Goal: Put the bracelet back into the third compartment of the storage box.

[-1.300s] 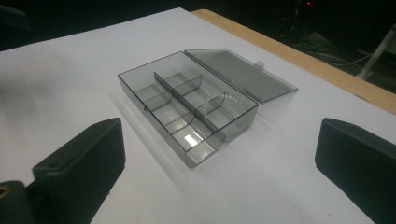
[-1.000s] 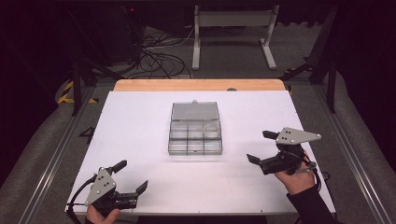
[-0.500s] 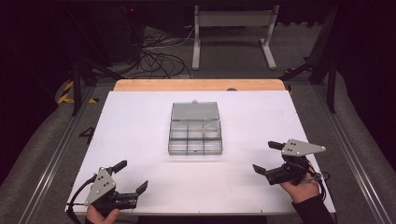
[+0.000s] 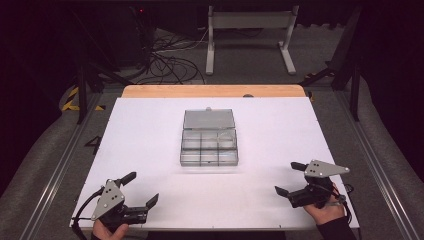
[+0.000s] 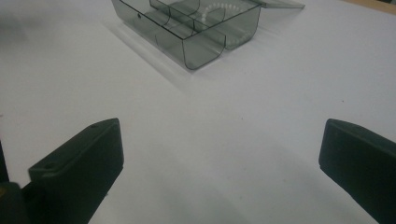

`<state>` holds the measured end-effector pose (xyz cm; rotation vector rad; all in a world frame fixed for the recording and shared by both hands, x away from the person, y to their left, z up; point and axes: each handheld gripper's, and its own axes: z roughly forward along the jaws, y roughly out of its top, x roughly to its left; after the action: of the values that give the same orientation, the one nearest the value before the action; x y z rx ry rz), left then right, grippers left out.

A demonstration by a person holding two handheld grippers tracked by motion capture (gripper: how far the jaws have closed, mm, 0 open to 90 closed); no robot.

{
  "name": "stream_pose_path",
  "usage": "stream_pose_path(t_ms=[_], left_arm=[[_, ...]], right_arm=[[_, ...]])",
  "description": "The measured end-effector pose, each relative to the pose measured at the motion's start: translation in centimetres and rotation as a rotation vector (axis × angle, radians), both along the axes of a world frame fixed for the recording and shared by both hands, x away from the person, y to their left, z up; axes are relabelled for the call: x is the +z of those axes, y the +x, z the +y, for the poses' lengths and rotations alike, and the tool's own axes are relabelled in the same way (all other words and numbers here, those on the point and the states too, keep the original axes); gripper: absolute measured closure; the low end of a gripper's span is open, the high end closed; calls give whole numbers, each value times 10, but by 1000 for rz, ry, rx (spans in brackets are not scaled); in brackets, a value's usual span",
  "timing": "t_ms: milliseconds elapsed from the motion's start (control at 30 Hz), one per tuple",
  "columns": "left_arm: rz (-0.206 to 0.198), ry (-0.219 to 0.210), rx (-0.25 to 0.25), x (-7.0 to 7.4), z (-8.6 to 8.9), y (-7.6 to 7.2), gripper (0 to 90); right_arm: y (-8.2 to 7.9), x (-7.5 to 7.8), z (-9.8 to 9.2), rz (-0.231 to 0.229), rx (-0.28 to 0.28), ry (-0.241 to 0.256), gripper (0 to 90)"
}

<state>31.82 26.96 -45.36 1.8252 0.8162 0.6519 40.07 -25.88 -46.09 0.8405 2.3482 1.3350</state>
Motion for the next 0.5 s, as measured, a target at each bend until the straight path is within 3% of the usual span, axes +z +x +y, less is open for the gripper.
stream_pose_path(t_ms=[500], left_arm=[[9,9,-2,-2,0,3,62]], right_arm=[[-6,-19,-5,48,1,-15,0]])
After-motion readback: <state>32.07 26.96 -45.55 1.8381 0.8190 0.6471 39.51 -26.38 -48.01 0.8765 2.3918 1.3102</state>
